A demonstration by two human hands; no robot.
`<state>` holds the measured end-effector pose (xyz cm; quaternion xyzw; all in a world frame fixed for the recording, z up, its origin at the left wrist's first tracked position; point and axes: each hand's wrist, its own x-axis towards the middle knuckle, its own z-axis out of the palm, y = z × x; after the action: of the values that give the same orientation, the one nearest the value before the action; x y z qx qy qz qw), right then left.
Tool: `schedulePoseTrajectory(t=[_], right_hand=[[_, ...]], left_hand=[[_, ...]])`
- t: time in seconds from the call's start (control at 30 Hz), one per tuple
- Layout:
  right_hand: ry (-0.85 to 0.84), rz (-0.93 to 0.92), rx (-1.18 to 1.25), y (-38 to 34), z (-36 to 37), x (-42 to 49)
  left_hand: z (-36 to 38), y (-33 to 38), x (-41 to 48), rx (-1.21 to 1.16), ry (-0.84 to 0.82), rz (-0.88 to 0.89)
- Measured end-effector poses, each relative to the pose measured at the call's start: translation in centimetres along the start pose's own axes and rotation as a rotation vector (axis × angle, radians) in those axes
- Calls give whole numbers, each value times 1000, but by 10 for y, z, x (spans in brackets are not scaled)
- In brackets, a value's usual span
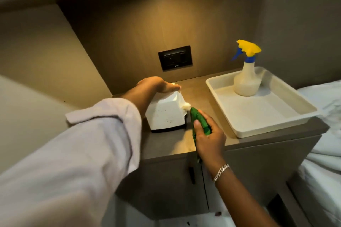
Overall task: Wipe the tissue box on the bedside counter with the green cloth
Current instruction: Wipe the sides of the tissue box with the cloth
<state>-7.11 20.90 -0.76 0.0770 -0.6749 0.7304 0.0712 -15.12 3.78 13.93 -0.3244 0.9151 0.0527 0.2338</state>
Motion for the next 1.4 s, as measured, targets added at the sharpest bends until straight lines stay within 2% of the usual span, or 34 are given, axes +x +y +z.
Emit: schedulePoseTrajectory(t=[0.17, 0.33, 0.4, 0.47, 0.53, 0.6, 0.7, 0.83, 0.97, 1.13, 1.2, 1.3, 1.4], right_hand=[[-65, -35, 1, 4, 7, 12], [-15, -55, -77, 19, 18, 12], [16, -39, -59, 26, 21, 9], [33, -57, -41, 29, 29, 4], [67, -80, -45, 28, 39, 2], [125, -59, -82, 23, 50, 5], [220, 11, -97, 12, 68, 14], [278, -1, -62, 10, 97, -10], [335, -11, -59, 19, 119, -51], [451, 124, -66, -1, 107, 0], [451, 45, -83, -9, 115, -5], [363, -110, -133, -1, 138, -49], [379, -119, -159, 23, 143, -70]], left_hand=[[-2, 15, -12, -71, -69, -74], [3, -12, -10, -171, -140, -161], [6, -18, 0, -125, -72, -137], [12, -28, 16, 24, 134, 43], [15, -38, 35, 254, 315, 412], [19, -45, 47, 317, 400, 803], [26, -52, 62, 253, 397, 1131], [31, -48, 78, 210, 335, 1324], [33, -46, 87, 213, 346, 1363], [33, -47, 86, 192, 323, 1359], [32, -47, 84, 174, 313, 1369], [33, -48, 82, 176, 317, 1365], [33, -47, 78, 214, 327, 1342]])
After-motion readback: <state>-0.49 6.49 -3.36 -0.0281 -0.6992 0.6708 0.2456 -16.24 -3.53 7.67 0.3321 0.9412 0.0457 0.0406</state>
